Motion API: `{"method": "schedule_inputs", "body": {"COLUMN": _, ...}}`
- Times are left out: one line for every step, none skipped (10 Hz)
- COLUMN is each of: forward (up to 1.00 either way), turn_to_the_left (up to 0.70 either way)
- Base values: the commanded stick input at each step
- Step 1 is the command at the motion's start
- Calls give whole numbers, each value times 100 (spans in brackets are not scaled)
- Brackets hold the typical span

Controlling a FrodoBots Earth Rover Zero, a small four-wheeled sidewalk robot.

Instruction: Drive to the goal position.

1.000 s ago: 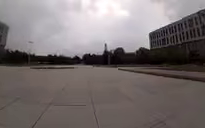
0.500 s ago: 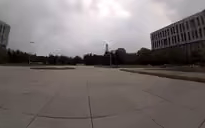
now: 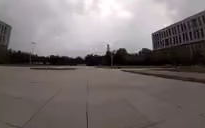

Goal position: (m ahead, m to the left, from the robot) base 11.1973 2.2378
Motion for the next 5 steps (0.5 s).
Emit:
{"method": "schedule_inputs", "body": {"forward": 70, "turn_to_the_left": 0}}
{"method": "schedule_inputs", "body": {"forward": 70, "turn_to_the_left": 0}}
{"method": "schedule_inputs", "body": {"forward": 70, "turn_to_the_left": 0}}
{"method": "schedule_inputs", "body": {"forward": 70, "turn_to_the_left": 0}}
{"method": "schedule_inputs", "body": {"forward": 70, "turn_to_the_left": 0}}
